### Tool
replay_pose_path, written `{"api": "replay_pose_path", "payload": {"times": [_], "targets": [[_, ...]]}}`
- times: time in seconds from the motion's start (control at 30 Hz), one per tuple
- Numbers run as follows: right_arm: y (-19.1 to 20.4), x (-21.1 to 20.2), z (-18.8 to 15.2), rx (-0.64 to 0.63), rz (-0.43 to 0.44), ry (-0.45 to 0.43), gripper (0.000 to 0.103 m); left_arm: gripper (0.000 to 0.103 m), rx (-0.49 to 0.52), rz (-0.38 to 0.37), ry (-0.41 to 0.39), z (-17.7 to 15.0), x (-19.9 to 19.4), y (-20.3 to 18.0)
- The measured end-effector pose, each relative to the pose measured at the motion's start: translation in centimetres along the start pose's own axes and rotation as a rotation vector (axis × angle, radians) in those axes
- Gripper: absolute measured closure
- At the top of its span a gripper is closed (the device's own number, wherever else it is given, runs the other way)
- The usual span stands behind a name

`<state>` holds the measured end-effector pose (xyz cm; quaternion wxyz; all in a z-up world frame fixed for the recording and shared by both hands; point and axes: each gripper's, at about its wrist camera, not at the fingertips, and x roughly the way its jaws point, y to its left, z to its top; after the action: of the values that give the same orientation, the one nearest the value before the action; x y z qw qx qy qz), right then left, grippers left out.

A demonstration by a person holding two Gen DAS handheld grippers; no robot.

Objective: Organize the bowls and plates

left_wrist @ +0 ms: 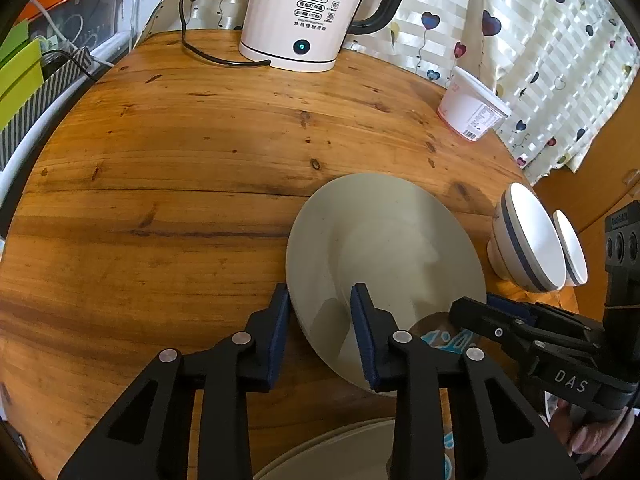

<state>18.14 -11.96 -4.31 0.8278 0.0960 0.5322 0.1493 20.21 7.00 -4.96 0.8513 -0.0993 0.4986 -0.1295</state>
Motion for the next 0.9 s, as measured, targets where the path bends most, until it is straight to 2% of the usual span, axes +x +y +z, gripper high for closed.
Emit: {"api": "replay_pose_path", "payload": {"times": [0.47, 0.9], "targets": [[0.4, -0.9, 0.4, -0.019, 0.014, -0.033, 0.073, 0.072, 0.001, 0.008, -0.021, -0.3, -1.0, 0.0], [1.2, -2.4, -0.2, -0.045, 0.040, -0.057, 0.073, 0.072, -0.016, 0.011, -0.063, -1.6, -3.9, -0.3]]}}
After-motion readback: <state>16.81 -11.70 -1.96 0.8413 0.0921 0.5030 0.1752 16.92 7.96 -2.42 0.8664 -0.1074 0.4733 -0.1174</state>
